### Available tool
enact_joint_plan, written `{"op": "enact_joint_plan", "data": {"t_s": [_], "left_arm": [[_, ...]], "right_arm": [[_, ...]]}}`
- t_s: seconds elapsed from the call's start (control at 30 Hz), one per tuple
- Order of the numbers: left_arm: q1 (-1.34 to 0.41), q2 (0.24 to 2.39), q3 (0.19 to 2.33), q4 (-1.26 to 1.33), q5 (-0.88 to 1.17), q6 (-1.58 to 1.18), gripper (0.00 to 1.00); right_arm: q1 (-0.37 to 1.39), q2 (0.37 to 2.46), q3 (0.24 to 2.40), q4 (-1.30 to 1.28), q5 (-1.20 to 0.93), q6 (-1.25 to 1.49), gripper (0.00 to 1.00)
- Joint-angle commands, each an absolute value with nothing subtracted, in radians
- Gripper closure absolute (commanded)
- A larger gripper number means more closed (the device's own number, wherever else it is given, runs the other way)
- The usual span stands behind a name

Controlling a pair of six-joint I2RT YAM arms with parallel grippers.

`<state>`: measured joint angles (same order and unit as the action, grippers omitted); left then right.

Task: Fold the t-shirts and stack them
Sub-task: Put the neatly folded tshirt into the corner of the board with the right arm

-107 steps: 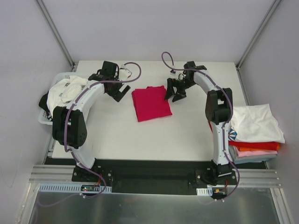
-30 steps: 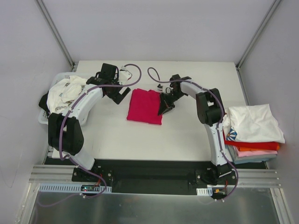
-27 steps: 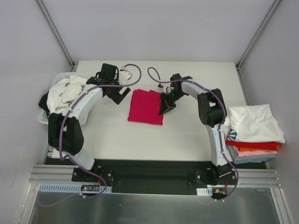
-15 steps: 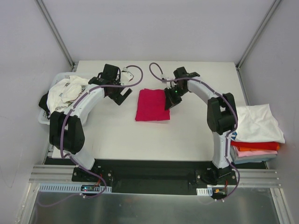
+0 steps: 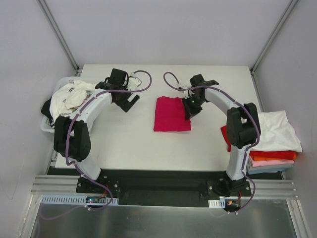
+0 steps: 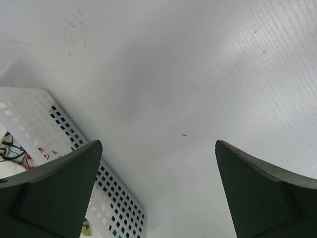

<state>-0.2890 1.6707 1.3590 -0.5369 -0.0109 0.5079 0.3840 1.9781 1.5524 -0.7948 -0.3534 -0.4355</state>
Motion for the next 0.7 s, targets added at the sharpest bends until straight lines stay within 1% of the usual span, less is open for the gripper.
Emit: {"op": "enact_joint_plan", "data": {"t_s": [0.0,0.4,0.67], "left_arm": [[-0.296,1.667,1.385,-0.546,-0.025,0.509,0.01],[-0.308,1.649,1.362,-0.546,-0.002,0.505,0.01],[-0.313,1.611,1.355,-0.546,0.041,0.503,0.01]], "right_arm": [[0.338,1.846,1.523,-0.845,-0.278,-0.468,0.99],[0.247,1.619,1.45,-1.001,-0.186,-0.506,0.99],[0.135,1.54,1.431,-1.114,-0.173,-0.549,0.99]]}}
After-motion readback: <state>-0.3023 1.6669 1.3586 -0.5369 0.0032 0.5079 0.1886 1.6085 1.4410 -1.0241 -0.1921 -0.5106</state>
